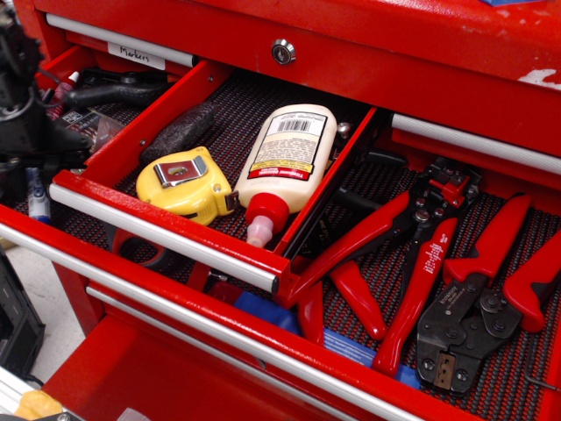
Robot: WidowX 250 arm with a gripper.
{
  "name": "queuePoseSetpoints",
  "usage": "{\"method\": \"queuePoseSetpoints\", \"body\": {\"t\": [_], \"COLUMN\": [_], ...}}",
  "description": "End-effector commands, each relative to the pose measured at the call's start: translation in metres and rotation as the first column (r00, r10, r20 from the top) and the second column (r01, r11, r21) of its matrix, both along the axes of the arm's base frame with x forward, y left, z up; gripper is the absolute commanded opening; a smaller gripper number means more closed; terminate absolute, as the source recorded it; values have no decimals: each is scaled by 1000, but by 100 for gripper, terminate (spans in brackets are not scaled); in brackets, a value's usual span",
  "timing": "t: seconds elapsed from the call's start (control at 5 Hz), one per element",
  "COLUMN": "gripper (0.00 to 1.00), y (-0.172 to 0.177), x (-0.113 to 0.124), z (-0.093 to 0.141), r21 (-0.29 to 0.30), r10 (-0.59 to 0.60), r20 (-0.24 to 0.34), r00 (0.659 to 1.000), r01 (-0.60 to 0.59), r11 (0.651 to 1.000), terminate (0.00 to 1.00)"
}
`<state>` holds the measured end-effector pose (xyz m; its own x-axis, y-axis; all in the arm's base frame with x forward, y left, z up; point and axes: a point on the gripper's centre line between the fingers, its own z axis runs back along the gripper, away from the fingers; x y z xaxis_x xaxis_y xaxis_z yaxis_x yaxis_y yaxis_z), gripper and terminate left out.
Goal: Pick up blue pen and put into drawer
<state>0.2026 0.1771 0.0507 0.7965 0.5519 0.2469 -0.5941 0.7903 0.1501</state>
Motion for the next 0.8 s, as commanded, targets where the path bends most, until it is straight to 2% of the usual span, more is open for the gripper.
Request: {"method": "queuePoseSetpoints", "body": {"t": [0.0,0.2,0.4,0.6], "gripper": [0,0,0,0], "y": [-6,-22,-70,-117], "x": [-16,-14,-2,16], "z": [73,116,147,151], "r21": [124,153,111,43], "r10": [111,165,188,210], "r20": [-32,-71,-154,-150], "r00": [993,984,970,966], "r01": [-107,-152,-172,-206], "r11": [987,976,979,978], "terminate": [0,0,0,0]}}
